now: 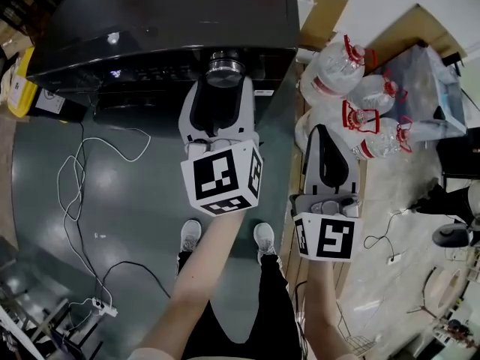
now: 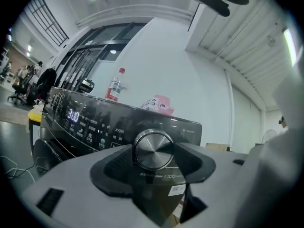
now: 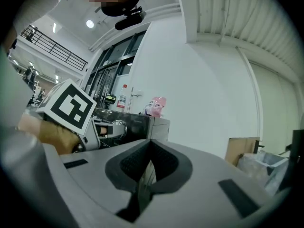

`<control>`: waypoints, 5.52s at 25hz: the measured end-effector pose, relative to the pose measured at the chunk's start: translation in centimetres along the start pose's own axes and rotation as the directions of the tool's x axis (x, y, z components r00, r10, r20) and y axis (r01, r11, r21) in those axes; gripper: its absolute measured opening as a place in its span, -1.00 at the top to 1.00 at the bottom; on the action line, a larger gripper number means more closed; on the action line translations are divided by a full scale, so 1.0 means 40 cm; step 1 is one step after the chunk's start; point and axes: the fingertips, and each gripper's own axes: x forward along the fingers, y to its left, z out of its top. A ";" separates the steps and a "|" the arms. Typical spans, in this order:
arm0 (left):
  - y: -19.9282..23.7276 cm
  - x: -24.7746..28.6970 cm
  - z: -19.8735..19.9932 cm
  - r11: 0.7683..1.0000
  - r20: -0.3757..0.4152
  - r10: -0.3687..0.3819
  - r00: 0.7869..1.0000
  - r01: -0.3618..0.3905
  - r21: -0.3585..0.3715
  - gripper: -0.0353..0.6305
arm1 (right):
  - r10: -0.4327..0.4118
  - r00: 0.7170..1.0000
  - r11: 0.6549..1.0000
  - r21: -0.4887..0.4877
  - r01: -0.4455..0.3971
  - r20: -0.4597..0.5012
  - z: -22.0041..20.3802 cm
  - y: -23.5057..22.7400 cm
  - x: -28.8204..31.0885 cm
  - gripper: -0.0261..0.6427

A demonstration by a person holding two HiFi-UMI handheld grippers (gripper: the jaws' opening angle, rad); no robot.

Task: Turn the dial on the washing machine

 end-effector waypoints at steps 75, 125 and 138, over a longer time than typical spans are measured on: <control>0.032 -0.008 -0.016 0.885 -0.033 -0.092 0.995 0.067 -0.460 0.29 | -0.045 0.995 0.994 0.096 0.053 -0.085 -0.088 -0.040 -0.109 0.91; -0.047 -0.012 -0.017 0.122 -0.099 -0.019 0.995 0.100 0.987 0.27 | -0.026 0.993 0.989 0.143 0.043 -0.115 -0.130 -0.026 -0.110 0.91; -0.063 -0.032 0.027 0.237 -0.059 -0.078 0.995 0.077 0.968 0.14 | -0.013 0.993 0.993 0.111 0.026 -0.114 -0.120 -0.010 -0.106 0.91</control>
